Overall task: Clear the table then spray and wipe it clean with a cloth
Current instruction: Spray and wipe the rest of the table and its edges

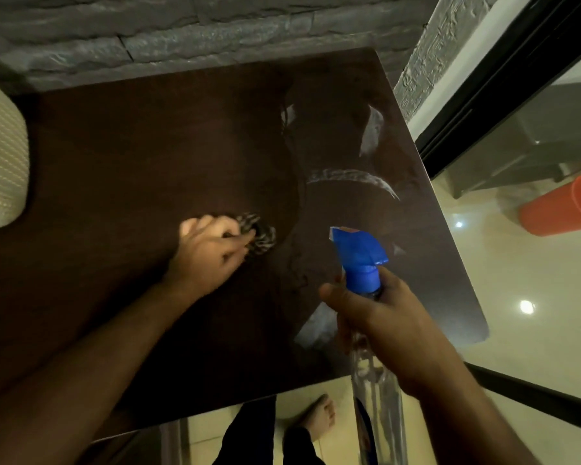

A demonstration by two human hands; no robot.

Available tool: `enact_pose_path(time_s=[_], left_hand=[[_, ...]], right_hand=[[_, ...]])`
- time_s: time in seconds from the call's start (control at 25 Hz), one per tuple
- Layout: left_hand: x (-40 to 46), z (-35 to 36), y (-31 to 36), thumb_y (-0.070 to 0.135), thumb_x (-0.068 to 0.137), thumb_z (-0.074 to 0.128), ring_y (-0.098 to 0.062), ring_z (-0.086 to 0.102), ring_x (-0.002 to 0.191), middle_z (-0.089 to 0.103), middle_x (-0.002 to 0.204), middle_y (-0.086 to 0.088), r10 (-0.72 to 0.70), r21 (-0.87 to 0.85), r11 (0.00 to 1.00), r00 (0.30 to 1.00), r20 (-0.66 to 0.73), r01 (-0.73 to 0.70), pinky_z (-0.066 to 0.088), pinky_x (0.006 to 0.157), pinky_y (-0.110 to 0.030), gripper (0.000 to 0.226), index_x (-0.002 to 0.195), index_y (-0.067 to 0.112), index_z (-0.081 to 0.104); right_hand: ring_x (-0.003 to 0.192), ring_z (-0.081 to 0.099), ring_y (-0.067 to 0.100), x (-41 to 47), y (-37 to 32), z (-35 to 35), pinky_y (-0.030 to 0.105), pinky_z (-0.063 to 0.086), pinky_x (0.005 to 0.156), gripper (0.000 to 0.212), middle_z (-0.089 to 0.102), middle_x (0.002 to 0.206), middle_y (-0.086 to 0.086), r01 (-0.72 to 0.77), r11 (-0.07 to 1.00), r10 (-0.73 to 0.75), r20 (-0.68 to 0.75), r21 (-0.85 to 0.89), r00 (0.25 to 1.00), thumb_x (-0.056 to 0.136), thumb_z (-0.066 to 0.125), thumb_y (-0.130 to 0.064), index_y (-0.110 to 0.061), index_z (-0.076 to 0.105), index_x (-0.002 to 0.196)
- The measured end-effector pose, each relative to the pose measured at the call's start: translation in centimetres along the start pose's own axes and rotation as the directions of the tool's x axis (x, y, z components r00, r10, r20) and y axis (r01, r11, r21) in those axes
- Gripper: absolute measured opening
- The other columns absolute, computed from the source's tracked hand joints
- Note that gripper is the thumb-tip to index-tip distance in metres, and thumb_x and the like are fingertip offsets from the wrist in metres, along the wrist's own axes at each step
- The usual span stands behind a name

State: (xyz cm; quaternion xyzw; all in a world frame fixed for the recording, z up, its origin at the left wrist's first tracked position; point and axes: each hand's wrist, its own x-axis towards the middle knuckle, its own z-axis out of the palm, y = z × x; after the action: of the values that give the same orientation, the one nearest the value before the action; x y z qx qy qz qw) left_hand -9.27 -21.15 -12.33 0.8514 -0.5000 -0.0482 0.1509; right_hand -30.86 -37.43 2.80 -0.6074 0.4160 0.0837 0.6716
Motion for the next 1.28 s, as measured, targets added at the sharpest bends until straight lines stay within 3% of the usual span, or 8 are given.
enact_pose_path(time_s=[0.08, 0.2, 0.32, 0.4, 0.48, 0.6, 0.88, 1.28], left_hand=[[0.1, -1.5, -4.6, 0.040, 0.086, 0.049, -0.030, 0.055, 0.092, 0.060, 0.101, -0.002, -0.212, 0.075, 0.973, 0.972, -0.101, 0.220, 0.032, 0.082, -0.042, 0.034, 0.110, 0.029, 0.070], [6.5, -1.4, -6.1, 0.032, 0.089, 0.055, -0.034, 0.050, 0.106, 0.057, 0.114, -0.007, -0.546, 0.047, 0.821, 0.807, -0.227, 0.569, 0.031, 0.091, -0.044, 0.032, 0.117, 0.024, 0.067], [9.0, 1.2, 2.4, 0.032, 0.091, 0.054, -0.032, 0.050, 0.105, 0.056, 0.116, -0.005, -0.400, 0.056, 0.911, 0.910, -0.113, 0.408, 0.033, 0.090, -0.042, 0.032, 0.120, 0.027, 0.065], [4.3, 2.5, 6.9, 0.033, 0.091, 0.054, -0.026, 0.051, 0.098, 0.056, 0.107, 0.001, -0.221, 0.029, 0.975, 0.974, -0.050, 0.222, 0.032, 0.086, -0.040, 0.031, 0.120, 0.030, 0.064], [-2.7, 2.1, 7.5, 0.036, 0.089, 0.051, -0.022, 0.051, 0.092, 0.055, 0.100, 0.006, -0.190, -0.046, 0.981, 0.981, -0.047, 0.188, 0.029, 0.081, -0.037, 0.031, 0.116, 0.032, 0.066], [-7.0, 0.8, 3.5, 0.041, 0.085, 0.047, -0.022, 0.053, 0.089, 0.056, 0.096, 0.005, -0.254, -0.009, 0.967, 0.961, -0.111, 0.254, 0.030, 0.079, -0.038, 0.036, 0.110, 0.030, 0.070], [5.8, 0.3, -1.1, 0.029, 0.091, 0.056, -0.028, 0.048, 0.109, 0.054, 0.117, -0.005, -0.564, -0.029, 0.818, 0.788, -0.246, 0.575, 0.031, 0.095, -0.045, 0.032, 0.123, 0.024, 0.062], [4.7, 0.0, -1.2, 0.033, 0.094, 0.053, -0.027, 0.045, 0.112, 0.050, 0.121, -0.004, -0.458, -0.004, 0.886, 0.873, -0.168, 0.464, 0.031, 0.097, -0.044, 0.038, 0.131, 0.027, 0.056]], right_hand=[[0.050, 0.058, 0.011, -1.2, 0.8, -0.3, 0.019, 0.052, 0.049, 0.021, 0.061, 0.058, -0.004, -0.023, 1.000, 0.023, 0.029, 0.004, 0.999, 0.082, 0.071, -0.026, -0.020, 0.057, 0.096], [0.055, 0.059, 0.016, -2.4, 1.8, -0.4, 0.026, 0.054, 0.055, 0.024, 0.063, 0.063, -0.001, -0.018, 1.000, 0.018, 0.053, -0.003, 0.998, 0.082, 0.072, -0.026, -0.017, 0.058, 0.100], [0.054, 0.059, 0.014, -2.5, 2.3, -0.8, 0.026, 0.054, 0.055, 0.024, 0.061, 0.060, -0.003, 0.032, 0.999, -0.032, 0.011, -0.027, 0.999, 0.081, 0.071, -0.026, -0.015, 0.058, 0.098], [0.054, 0.060, 0.014, -2.8, 2.6, -1.3, 0.028, 0.054, 0.056, 0.020, 0.062, 0.060, -0.004, 0.043, 0.998, -0.042, 0.021, -0.048, 0.999, 0.082, 0.071, -0.027, -0.018, 0.058, 0.095], [0.053, 0.059, 0.012, -3.6, 3.2, -1.7, 0.024, 0.054, 0.054, 0.018, 0.062, 0.059, -0.006, 0.022, 0.998, -0.017, 0.085, -0.061, 0.996, 0.083, 0.070, -0.026, -0.020, 0.058, 0.095], [0.050, 0.057, 0.010, -5.2, 3.9, -1.5, 0.018, 0.052, 0.050, 0.020, 0.060, 0.061, -0.002, -0.042, 0.998, 0.049, 0.133, -0.056, 0.990, 0.083, 0.071, -0.026, -0.018, 0.057, 0.096], [0.050, 0.057, 0.009, -5.5, 5.5, -0.8, 0.016, 0.051, 0.047, 0.019, 0.061, 0.065, 0.001, -0.048, 0.995, 0.050, 0.016, -0.087, 0.999, 0.082, 0.071, -0.028, -0.019, 0.058, 0.094], [0.050, 0.060, 0.008, -8.5, 8.0, 3.5, 0.022, 0.053, 0.053, 0.030, 0.064, 0.072, 0.003, -0.223, 0.973, 0.222, -0.023, -0.056, 0.975, 0.083, 0.073, -0.027, -0.029, 0.053, 0.105]])
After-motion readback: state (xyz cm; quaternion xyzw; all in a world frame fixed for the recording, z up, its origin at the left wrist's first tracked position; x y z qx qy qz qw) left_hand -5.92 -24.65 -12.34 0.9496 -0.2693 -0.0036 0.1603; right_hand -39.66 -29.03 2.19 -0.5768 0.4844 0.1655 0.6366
